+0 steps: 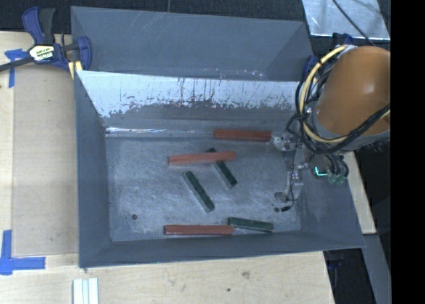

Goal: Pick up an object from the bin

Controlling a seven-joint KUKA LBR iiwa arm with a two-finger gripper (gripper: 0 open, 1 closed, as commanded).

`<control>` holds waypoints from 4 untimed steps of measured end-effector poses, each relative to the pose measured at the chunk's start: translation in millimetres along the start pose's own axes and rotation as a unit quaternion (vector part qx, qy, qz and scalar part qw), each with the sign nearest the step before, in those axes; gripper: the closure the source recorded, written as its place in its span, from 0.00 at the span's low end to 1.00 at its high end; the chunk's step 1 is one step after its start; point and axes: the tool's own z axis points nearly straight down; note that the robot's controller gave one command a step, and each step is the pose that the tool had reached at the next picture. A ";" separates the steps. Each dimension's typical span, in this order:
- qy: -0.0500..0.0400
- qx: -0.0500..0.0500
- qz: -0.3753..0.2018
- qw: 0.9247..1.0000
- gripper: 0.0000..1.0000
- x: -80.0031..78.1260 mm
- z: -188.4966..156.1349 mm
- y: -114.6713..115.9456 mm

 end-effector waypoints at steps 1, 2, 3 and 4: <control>-0.001 -0.001 -0.040 0.999 0.00 -4.5 19.6 53.8; -0.001 0.000 -0.027 1.000 0.00 -37.7 130.0 42.8; -0.004 0.000 -0.028 1.000 1.00 -39.4 125.3 43.4; -0.003 0.000 -0.116 0.993 1.00 -59.9 10.0 80.5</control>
Offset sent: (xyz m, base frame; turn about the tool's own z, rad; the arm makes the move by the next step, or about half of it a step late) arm 0.0042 0.0512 -0.0187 -0.0744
